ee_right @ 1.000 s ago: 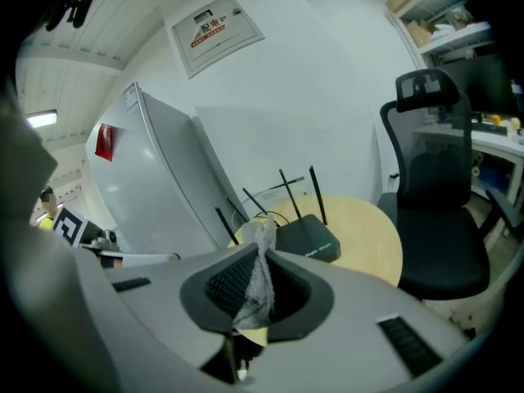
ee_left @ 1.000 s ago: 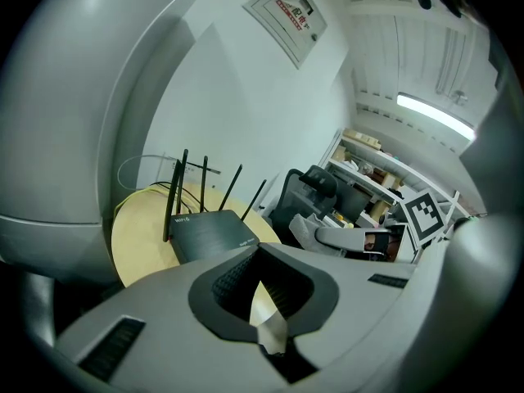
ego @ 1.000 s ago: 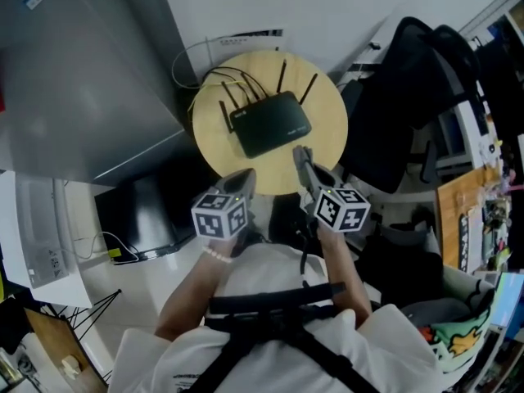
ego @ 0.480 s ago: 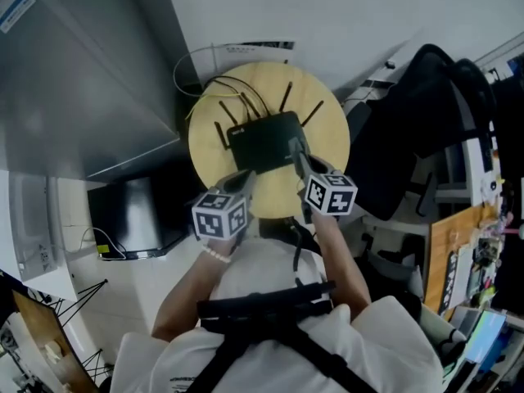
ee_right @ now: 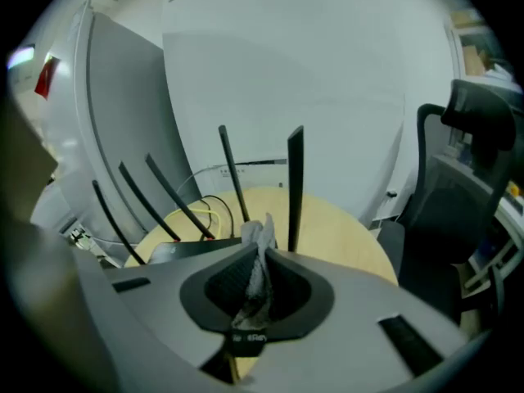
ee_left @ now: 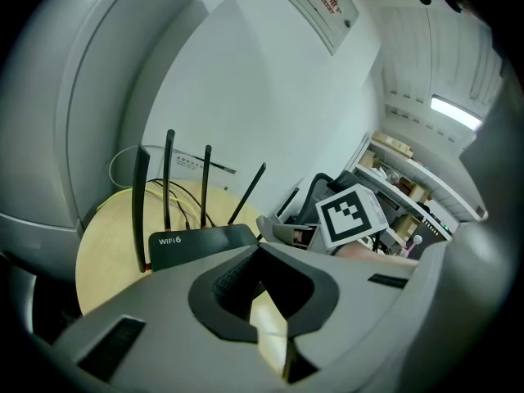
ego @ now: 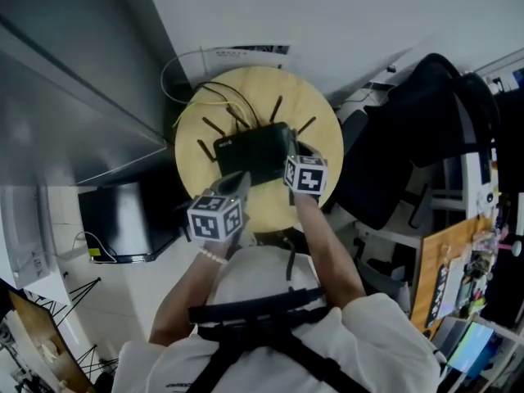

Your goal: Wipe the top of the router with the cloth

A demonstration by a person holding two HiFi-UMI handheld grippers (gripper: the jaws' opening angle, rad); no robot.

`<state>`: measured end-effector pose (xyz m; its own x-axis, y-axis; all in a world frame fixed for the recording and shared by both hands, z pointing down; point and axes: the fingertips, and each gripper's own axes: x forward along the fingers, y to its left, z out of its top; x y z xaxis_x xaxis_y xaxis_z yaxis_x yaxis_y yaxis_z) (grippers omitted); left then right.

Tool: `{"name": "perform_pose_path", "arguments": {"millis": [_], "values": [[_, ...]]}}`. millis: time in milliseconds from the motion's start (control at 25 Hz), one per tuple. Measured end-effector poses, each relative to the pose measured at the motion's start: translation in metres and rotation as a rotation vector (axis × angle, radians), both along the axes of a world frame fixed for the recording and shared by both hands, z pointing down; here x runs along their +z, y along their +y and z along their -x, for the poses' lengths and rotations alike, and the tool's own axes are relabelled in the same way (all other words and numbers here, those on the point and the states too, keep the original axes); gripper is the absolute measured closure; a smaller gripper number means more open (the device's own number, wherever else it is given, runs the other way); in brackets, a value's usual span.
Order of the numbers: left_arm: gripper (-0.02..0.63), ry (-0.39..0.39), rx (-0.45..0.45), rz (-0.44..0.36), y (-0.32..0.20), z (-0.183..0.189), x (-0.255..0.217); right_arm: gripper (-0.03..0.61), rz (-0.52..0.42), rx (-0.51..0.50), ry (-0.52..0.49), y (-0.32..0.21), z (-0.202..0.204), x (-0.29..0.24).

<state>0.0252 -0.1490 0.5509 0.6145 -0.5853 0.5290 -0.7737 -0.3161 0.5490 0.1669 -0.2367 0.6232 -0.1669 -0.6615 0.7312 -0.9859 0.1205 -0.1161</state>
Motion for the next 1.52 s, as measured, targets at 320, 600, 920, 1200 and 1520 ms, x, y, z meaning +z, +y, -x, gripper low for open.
{"name": "perform_pose_path", "arguments": {"millis": [320, 600, 920, 1200, 1520], "values": [[0.617, -0.006, -0.070, 0.025, -0.004, 0.019, 0.004, 0.538, 0.045, -0.011, 0.219, -0.032, 0.015, 0.039], [0.617, -0.011, -0.113, 0.052, 0.000, 0.038, 0.012, 0.538, 0.070, -0.030, 0.314, -0.043, 0.012, 0.052], [0.617, -0.016, -0.128, 0.064, 0.005, 0.048, 0.014, 0.538, 0.104, -0.102, 0.261, -0.038, 0.033, 0.060], [0.617, -0.029, -0.151, 0.065, 0.009, 0.059, 0.014, 0.538, 0.095, -0.255, 0.094, -0.023, 0.099, 0.057], [0.617, -0.040, -0.192, 0.062, 0.019, 0.078, 0.012, 0.540, 0.127, -0.388, 0.035, -0.003, 0.159, 0.062]]}}
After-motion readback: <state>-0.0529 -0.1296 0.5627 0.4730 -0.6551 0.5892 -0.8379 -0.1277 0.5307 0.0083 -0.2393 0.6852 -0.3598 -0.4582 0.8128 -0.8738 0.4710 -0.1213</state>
